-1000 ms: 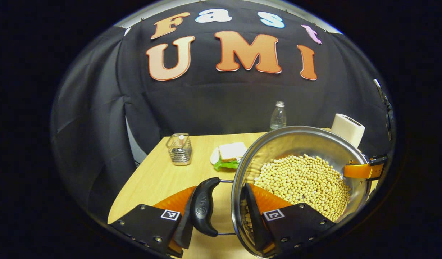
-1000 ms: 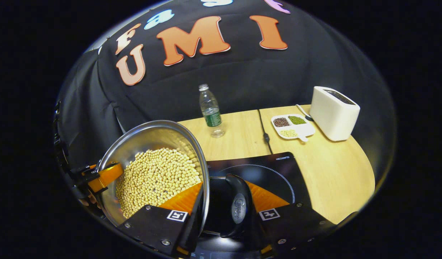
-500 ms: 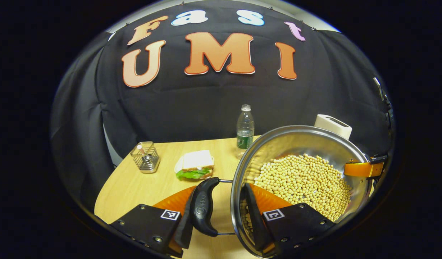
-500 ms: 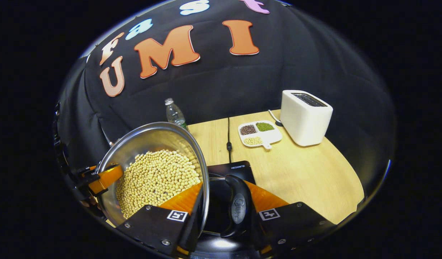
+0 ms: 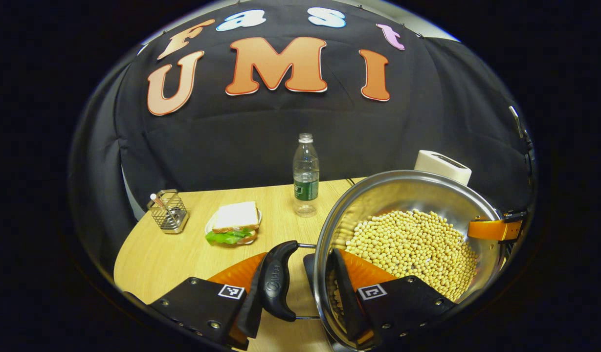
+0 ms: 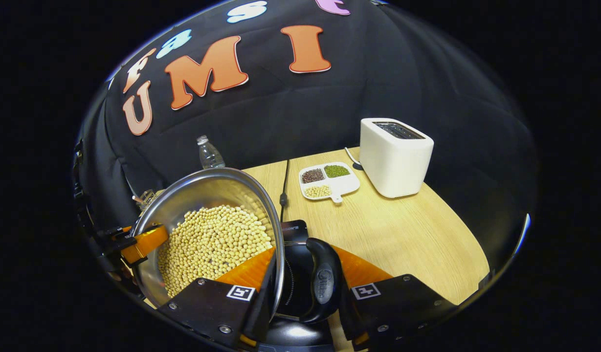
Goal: First push the handle of the pot to place it horizontally, then grasp the pot with both hands and set it on the induction cooktop.
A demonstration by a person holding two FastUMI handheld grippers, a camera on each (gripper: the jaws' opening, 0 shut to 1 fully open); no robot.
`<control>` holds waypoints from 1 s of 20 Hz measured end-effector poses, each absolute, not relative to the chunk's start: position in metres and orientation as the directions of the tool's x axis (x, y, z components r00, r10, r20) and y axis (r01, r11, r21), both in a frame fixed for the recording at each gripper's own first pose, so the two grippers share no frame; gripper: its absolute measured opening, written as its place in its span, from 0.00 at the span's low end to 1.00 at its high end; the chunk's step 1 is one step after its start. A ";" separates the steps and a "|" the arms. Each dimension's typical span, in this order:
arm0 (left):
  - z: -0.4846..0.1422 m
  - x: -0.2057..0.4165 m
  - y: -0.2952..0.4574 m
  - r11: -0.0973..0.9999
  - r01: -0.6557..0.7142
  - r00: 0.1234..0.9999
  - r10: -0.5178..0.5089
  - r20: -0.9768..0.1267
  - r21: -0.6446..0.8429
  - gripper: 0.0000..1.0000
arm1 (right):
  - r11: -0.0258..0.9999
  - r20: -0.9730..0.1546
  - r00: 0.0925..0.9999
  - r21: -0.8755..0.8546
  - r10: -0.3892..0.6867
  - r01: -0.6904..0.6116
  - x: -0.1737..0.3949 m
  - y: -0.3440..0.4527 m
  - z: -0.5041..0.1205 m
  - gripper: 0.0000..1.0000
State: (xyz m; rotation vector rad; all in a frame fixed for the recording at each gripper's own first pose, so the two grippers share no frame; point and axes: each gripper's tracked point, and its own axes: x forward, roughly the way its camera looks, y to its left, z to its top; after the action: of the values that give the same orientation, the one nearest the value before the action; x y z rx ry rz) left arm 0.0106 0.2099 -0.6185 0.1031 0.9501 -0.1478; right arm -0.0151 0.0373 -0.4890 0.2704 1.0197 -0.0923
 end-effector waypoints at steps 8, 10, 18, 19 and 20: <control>-0.618 0.012 0.215 0.990 0.143 0.538 -0.065 -0.841 0.015 0.69 | 0.965 -0.869 0.494 0.145 0.019 0.217 -0.018 0.026 -0.514 0.57; -0.617 0.012 0.213 0.991 0.136 0.534 -0.060 -0.843 0.016 0.69 | 0.964 -0.871 0.490 0.152 0.026 0.219 -0.017 0.028 -0.518 0.57; -0.588 0.022 0.211 0.992 0.123 0.550 -0.034 -0.834 0.040 0.72 | 0.971 -0.872 0.490 0.132 0.018 0.200 -0.008 0.037 -0.534 0.69; -0.581 0.025 0.214 0.991 0.123 0.566 -0.032 -0.824 0.047 0.74 | 0.973 -0.860 0.511 0.127 0.010 0.194 -0.004 0.034 -0.526 0.63; -0.574 0.029 0.216 0.991 0.121 0.583 -0.029 -0.812 0.052 0.75 | 0.973 -0.844 0.537 0.123 -0.001 0.195 0.001 0.028 -0.516 0.77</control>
State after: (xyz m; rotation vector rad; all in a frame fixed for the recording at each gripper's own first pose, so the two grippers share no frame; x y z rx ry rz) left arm 0.0288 0.2159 -0.5736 0.1056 0.9449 -0.0878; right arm 0.0009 0.0284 -0.5165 0.2120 0.9992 -0.1177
